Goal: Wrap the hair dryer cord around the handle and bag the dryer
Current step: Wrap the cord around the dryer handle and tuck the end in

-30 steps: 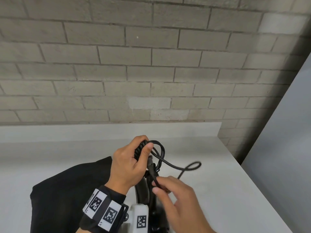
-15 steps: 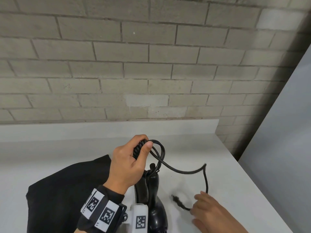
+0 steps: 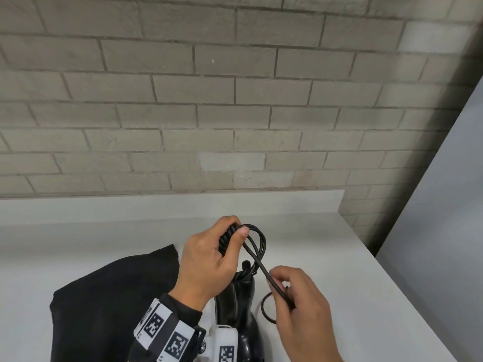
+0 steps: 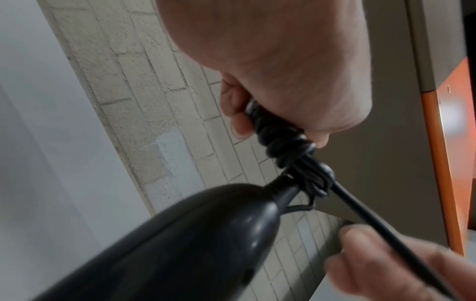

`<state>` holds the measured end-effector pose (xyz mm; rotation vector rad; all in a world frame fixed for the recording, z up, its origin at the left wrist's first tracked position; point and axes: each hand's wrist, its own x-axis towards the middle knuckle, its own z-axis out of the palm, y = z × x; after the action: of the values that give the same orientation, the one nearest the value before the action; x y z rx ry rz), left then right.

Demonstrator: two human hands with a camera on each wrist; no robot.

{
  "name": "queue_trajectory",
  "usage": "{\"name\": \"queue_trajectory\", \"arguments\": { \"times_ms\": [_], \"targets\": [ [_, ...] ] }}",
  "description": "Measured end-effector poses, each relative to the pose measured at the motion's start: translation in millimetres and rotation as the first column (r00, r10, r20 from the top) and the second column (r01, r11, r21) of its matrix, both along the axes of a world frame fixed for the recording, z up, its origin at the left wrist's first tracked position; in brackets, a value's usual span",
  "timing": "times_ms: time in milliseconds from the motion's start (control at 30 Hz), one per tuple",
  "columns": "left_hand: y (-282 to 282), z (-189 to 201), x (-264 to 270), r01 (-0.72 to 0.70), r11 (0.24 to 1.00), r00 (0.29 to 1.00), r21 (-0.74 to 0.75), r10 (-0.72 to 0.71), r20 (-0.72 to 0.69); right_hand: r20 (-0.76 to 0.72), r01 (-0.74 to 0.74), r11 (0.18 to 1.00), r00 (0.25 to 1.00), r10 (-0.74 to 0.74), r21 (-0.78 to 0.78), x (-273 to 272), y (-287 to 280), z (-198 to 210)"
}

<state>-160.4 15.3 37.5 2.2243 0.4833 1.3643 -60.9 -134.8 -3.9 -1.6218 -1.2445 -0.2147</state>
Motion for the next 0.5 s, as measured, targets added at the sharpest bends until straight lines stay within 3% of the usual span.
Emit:
{"name": "queue_trajectory", "arguments": {
  "times_ms": [100, 233, 333, 500],
  "targets": [
    [4.1, -1.0, -2.1, -0.067, 0.998, 0.998, -0.006, 0.067, -0.009, 0.288, 0.043, 0.999, 0.957, -0.040, -0.002, 3.7, -9.5, 21.2],
    [2.5, 0.2, -0.7, -0.067, 0.998, 0.997, 0.011, 0.068, -0.039, 0.569, 0.043, 0.999, 0.822, -0.030, -0.009, 14.3, -19.3, 59.1],
    [0.0, 3.0, -1.1, -0.001, 0.999, 0.999, 0.035, 0.003, -0.050, 0.557, -0.001, 1.000, 0.830, 0.008, -0.014, 25.4, -20.9, 87.5],
    [-7.3, 8.0, -2.9, 0.163, 0.984, 0.986, 0.070, -0.161, -0.034, 0.321, -0.141, 0.990, 0.938, 0.131, 0.007, 43.6, -5.9, 110.3]
  ]
}}
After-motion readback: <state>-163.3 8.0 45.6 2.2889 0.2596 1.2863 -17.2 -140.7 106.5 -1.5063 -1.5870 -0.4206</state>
